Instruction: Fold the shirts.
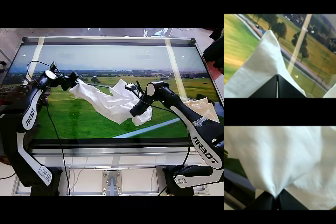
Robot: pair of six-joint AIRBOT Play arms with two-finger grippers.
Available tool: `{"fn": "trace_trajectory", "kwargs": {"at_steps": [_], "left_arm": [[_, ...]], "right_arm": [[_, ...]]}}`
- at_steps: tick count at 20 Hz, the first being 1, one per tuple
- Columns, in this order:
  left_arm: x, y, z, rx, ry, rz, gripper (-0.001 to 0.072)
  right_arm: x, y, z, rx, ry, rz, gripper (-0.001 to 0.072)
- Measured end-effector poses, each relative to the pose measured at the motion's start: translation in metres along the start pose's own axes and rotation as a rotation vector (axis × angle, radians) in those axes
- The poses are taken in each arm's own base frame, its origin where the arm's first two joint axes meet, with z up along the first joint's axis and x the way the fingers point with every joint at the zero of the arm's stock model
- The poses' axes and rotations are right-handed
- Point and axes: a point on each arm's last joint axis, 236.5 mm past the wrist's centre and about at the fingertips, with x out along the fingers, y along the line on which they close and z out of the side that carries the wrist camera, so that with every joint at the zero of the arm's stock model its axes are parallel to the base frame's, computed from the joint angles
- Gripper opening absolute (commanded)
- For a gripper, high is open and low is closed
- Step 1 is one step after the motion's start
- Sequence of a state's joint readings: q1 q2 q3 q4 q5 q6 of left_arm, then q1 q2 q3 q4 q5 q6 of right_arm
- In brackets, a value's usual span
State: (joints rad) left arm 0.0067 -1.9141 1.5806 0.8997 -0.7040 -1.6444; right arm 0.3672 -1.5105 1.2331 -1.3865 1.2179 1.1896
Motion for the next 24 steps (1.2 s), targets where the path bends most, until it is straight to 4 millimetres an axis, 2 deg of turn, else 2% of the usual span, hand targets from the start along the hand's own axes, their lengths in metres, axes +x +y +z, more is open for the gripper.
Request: {"fn": "trace_trajectory", "kwargs": {"at_steps": [2, 4, 5, 7, 9, 12, 15, 17, 18, 19, 21, 23, 24], "left_arm": [[-0.007, -0.009, 0.003, 0.009, -0.008, -0.016, 0.0009], [-0.027, -0.023, 0.014, 0.041, -0.040, -0.040, 0.0009], [-0.043, -0.033, 0.025, 0.070, -0.073, -0.056, 0.0009], [-0.091, -0.060, 0.044, 0.142, -0.146, -0.097, 0.0009], [-0.157, -0.094, 0.058, 0.249, -0.227, -0.140, 0.0009], [-0.282, -0.147, 0.056, 0.429, -0.382, -0.199, 0.0009], [-0.411, -0.192, 0.028, 0.603, -0.588, -0.228, 0.0009], [-0.481, -0.210, 0.000, 0.695, -0.716, -0.228, 0.0008], [-0.510, -0.216, -0.014, 0.729, -0.773, -0.230, 0.0008], [-0.529, -0.220, -0.024, 0.751, -0.815, -0.230, 0.0008], [-0.547, -0.223, -0.032, 0.771, -0.859, -0.227, 0.0008], [-0.533, -0.217, -0.021, 0.766, -0.837, -0.203, 0.0008], [-0.515, -0.212, -0.010, 0.754, -0.804, -0.190, 0.0008]], "right_arm": [[-0.003, -0.001, 0.001, -0.003, -0.008, -0.006, 0.0017], [-0.015, -0.002, 0.004, -0.011, -0.020, -0.020, 0.0017], [-0.025, -0.003, 0.005, -0.016, -0.025, -0.034, 0.0017], [-0.061, -0.005, 0.007, -0.030, -0.045, -0.076, 0.0017], [-0.117, -0.005, 0.004, -0.044, -0.088, -0.137, 0.0017], [-0.230, 0.008, -0.010, -0.039, -0.252, -0.240, 0.0016], [-0.354, 0.036, -0.033, -0.026, -0.555, -0.331, 0.0015], [-0.413, 0.057, -0.051, -0.028, -0.724, -0.354, 0.0014], [-0.428, 0.068, -0.059, -0.036, -0.771, -0.343, 0.0015], [-0.435, 0.079, -0.064, -0.050, -0.795, -0.316, 0.0015], [-0.425, 0.095, -0.063, -0.075, -0.768, -0.240, 0.0015], [-0.395, 0.100, -0.053, -0.085, -0.679, -0.161, 0.0014], [-0.372, 0.100, -0.045, -0.083, -0.618, -0.120, 0.0015]]}}
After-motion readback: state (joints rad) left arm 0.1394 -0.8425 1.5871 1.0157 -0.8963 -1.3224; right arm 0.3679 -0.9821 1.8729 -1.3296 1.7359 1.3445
